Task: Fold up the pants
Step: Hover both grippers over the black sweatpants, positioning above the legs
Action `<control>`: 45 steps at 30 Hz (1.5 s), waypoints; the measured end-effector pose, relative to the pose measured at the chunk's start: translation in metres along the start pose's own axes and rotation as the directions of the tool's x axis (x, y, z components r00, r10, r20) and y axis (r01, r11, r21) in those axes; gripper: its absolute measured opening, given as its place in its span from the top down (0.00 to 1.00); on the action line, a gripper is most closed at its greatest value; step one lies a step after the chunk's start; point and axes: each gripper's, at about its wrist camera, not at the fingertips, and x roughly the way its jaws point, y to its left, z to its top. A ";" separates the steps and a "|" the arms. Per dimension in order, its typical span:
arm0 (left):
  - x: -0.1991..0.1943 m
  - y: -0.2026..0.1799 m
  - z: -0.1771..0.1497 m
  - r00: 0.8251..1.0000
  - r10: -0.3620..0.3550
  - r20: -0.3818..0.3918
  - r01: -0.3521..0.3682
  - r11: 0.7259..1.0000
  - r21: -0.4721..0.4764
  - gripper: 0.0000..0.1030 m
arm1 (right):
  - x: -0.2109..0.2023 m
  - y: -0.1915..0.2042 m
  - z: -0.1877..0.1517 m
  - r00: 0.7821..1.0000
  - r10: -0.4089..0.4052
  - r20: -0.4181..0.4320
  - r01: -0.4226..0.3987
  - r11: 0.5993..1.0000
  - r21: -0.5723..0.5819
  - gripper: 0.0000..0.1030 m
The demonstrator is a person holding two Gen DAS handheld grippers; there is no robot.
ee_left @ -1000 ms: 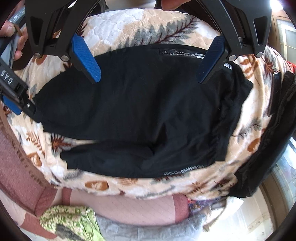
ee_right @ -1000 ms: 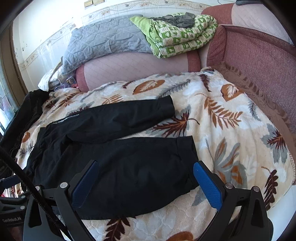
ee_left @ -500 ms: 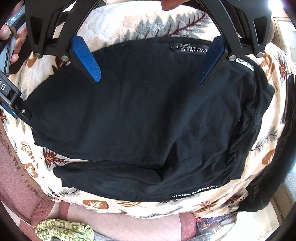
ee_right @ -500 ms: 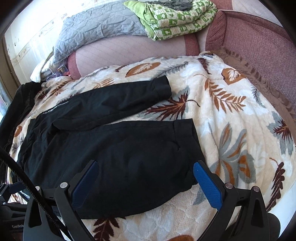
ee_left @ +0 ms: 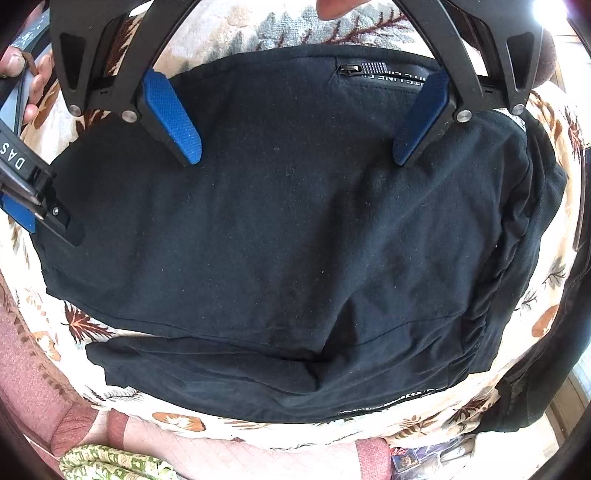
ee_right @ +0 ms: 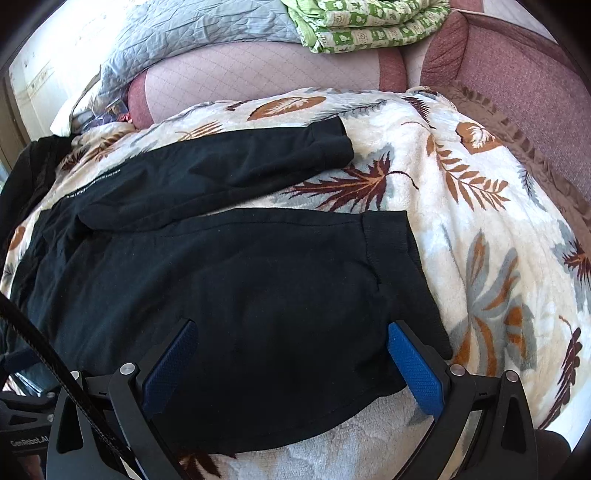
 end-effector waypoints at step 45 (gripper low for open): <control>-0.099 0.064 -0.002 0.952 0.061 0.301 -0.021 0.991 -0.134 0.00 | -0.070 -0.022 0.013 0.981 0.077 0.176 -0.101 0.986 0.130 0.03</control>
